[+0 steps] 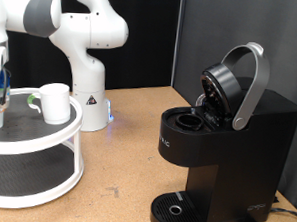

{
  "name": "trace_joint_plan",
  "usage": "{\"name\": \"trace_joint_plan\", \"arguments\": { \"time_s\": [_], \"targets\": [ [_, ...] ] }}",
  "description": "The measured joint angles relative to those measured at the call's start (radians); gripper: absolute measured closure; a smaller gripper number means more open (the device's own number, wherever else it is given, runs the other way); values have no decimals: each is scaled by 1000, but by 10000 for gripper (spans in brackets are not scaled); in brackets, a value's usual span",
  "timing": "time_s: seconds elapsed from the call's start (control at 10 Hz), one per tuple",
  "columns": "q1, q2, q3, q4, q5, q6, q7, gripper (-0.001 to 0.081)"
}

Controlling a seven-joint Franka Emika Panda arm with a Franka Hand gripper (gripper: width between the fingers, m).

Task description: Make a cup of coffee with the keurig machine

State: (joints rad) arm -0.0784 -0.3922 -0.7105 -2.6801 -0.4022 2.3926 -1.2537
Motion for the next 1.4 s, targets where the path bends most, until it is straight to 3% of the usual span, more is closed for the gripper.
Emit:
{"name": "trace_joint_plan", "arguments": {
  "time_s": [0.3,0.4,0.5,0.6,1.4],
  "targets": [
    [0,4,-1,-5,2,20,0,57],
    [1,5,-3,-5,9,20,-1,233],
    [3,5,-4,-4,14,25,-3,233],
    [5,5,-5,-4,17,26,-3,374],
    [9,5,-5,-4,19,26,-4,375]
  ]
}}
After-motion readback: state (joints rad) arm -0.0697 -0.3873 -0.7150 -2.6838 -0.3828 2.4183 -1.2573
